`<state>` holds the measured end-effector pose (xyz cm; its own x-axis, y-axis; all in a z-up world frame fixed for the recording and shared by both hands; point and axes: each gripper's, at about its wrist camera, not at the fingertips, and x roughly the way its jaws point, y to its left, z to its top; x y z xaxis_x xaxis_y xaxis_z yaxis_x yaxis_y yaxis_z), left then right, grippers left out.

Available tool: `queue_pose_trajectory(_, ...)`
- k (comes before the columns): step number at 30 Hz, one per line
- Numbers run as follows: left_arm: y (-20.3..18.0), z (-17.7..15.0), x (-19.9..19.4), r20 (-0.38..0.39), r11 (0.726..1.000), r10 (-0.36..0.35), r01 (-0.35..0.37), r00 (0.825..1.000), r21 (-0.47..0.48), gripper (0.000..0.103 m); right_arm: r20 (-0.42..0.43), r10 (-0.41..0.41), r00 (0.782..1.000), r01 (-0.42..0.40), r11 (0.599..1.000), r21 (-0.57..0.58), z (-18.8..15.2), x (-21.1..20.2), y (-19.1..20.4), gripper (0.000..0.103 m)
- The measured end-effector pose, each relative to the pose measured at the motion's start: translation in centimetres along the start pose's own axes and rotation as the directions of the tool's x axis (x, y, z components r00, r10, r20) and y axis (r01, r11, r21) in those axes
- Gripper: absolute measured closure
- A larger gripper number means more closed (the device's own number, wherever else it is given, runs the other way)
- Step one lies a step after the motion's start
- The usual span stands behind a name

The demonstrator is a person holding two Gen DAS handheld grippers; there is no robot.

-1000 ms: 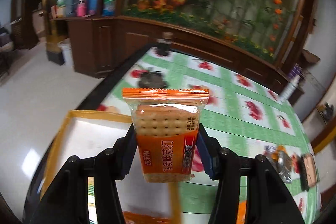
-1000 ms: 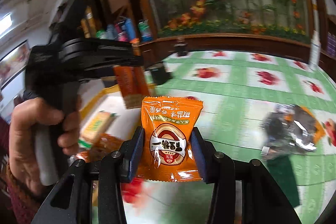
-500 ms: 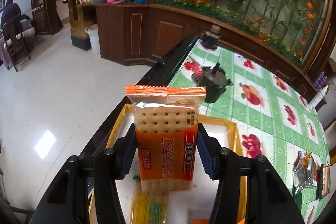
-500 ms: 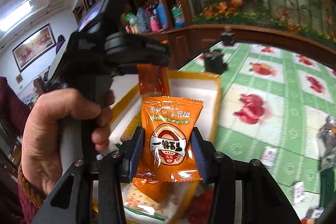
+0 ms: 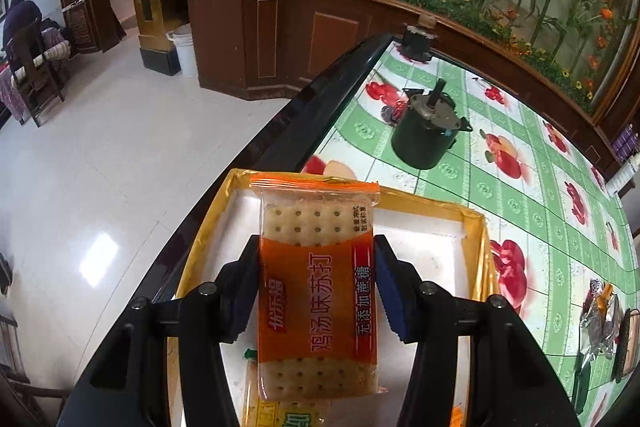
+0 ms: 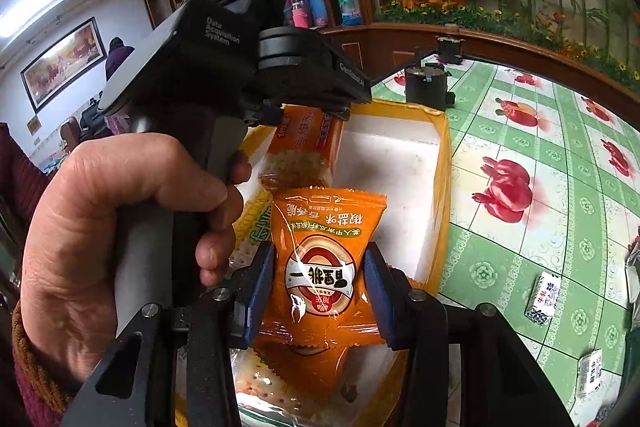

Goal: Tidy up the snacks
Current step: 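Carry both held snacks over the white tray, lower them and open both tools, then return to the table and grasp a small white candy with right tool while left reaches another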

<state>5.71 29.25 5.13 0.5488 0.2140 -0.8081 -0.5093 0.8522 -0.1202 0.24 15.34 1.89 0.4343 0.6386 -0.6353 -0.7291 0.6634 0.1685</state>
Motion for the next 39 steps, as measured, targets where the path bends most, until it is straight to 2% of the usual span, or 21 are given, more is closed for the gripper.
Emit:
queue_pose_trajectory(11, 0.2, 0.1, 0.3, -0.014, 1.0, 0.012, -0.012, 1.0, -0.008, 0.049, -0.008, 0.005, 1.0, -0.005, 1.0, 0.01, 0.1, -0.1, -0.4, 0.046)
queue_pose_trajectory(15, 0.3, 0.2, -0.1, 0.002, 1.0, -0.016, 0.016, 1.0, -0.018, 0.034, 0.01, 0.014, 1.0, -0.014, 1.0, 0.005, 0.2, -0.7, -0.3, 0.046)
queue_pose_trajectory(24, 0.0, 0.5, -1.6, 0.055, 0.994, -0.094, 0.097, 0.994, -0.045, 0.034, 0.088, 0.005, 0.996, -0.009, 0.999, 0.035, 0.8, -3.0, -1.4, 0.045)
queue_pose_trajectory(28, -0.1, 0.5, -1.8, 0.065, 0.994, -0.099, 0.102, 0.993, -0.05, 0.034, 0.113, 0.024, 0.993, -0.031, 0.998, 0.058, 1.2, -3.9, -2.1, 0.045)
queue_pose_trajectory(31, 0.0, 0.6, -1.8, 0.069, 0.993, -0.097, 0.102, 0.993, -0.059, 0.034, 0.132, 0.045, 0.99, -0.056, 0.995, 0.083, 1.4, -4.3, -2.7, 0.036)
queue_pose_trajectory(34, 0.2, 0.6, -2.0, 0.077, 0.993, -0.098, 0.103, 0.992, -0.064, 0.034, 0.125, 0.065, 0.99, -0.077, 0.992, 0.096, 1.5, -4.1, -2.8, 0.035)
queue_pose_trajectory(39, -0.2, 0.5, -2.6, 0.093, 0.991, -0.118, 0.124, 0.989, -0.053, 0.034, 0.189, 0.037, 0.981, -0.063, 0.99, 0.129, 1.7, -6.0, -4.1, 0.035)
